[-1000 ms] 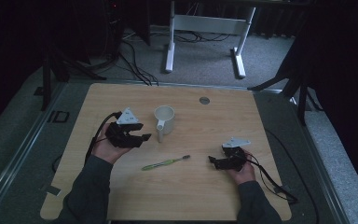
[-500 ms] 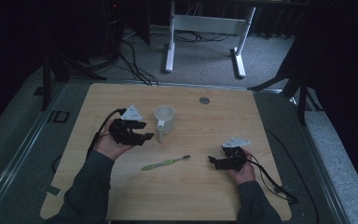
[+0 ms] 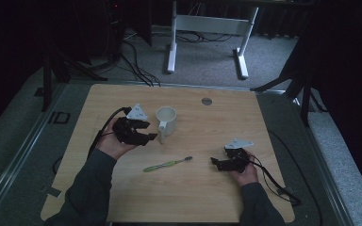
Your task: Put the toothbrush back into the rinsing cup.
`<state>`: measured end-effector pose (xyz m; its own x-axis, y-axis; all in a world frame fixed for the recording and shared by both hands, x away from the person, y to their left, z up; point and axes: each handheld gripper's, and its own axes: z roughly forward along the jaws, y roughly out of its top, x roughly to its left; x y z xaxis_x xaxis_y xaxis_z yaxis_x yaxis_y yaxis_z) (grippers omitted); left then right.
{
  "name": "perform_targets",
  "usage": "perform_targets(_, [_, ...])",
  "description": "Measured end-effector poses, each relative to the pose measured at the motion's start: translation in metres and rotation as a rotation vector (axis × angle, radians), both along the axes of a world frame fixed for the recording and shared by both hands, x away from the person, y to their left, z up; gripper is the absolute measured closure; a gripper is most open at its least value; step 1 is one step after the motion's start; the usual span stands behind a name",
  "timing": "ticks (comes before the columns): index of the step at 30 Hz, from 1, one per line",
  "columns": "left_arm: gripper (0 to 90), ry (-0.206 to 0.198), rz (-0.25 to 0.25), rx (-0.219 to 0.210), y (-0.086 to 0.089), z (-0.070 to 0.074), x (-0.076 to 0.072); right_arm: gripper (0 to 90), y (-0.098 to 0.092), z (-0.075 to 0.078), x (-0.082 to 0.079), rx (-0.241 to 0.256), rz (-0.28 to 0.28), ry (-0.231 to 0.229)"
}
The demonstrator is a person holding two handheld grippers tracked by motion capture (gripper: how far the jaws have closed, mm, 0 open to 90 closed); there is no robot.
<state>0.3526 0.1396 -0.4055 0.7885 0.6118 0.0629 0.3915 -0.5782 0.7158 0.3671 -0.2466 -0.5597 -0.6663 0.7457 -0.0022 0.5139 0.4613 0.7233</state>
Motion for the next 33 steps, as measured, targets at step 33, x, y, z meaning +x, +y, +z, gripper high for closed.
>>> perform_targets(33, [48.4,0.058,-0.071,0.11,-0.034,-0.008,0.013,19.3,0.0,0.0,0.0,0.0,0.001,-0.002])
